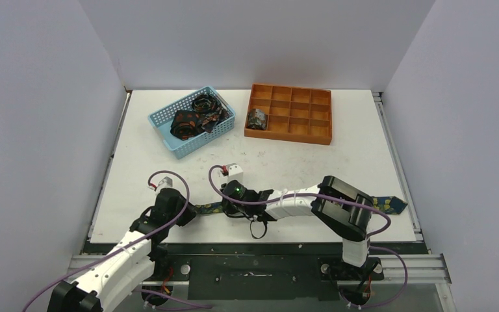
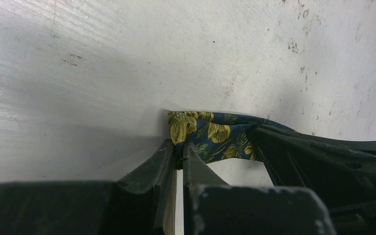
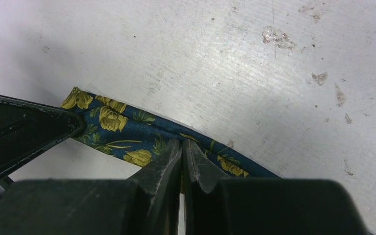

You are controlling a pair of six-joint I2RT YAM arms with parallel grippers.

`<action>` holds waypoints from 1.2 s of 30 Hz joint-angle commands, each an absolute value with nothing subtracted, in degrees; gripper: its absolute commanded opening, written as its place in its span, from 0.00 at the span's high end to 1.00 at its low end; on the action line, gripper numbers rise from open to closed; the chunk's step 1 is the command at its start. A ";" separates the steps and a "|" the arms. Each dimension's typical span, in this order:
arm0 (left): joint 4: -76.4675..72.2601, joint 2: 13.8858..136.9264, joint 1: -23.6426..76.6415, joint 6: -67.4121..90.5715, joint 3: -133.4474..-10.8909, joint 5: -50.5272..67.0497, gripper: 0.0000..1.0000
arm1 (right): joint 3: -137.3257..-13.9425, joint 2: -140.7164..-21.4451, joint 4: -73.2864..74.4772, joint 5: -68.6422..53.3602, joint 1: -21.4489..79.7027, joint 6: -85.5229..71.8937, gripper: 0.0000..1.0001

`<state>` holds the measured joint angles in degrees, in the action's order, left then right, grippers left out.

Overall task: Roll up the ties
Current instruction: Flatten out the tie at the center of the board.

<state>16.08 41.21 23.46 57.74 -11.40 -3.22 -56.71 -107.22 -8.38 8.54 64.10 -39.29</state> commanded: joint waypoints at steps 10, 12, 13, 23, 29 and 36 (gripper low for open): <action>16.17 40.81 23.27 56.25 -13.99 -4.70 1.00 | -53.68 -95.67 -0.72 17.14 65.86 -35.02 0.84; 16.11 40.79 23.25 56.25 -14.02 -4.75 1.00 | -52.06 -93.86 -0.24 18.49 65.84 -34.14 0.74; 16.02 40.86 23.23 56.25 -13.94 -4.75 1.00 | -51.64 -93.67 0.65 19.21 65.81 -33.66 0.70; 15.65 41.31 23.15 56.25 -13.96 -4.33 1.00 | -50.63 -98.58 4.63 19.78 65.85 -33.22 0.66; 15.95 41.31 23.18 56.08 -14.07 -4.31 1.00 | -50.20 -99.81 4.75 20.20 65.86 -33.36 0.90; 16.08 41.22 23.18 56.08 -13.80 -4.31 1.00 | -50.69 -97.79 5.68 23.99 65.77 -33.20 0.95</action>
<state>16.36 41.32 23.46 57.14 -11.42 -3.81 -50.98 -99.00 3.07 19.35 65.73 -33.65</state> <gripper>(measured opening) 0.036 0.066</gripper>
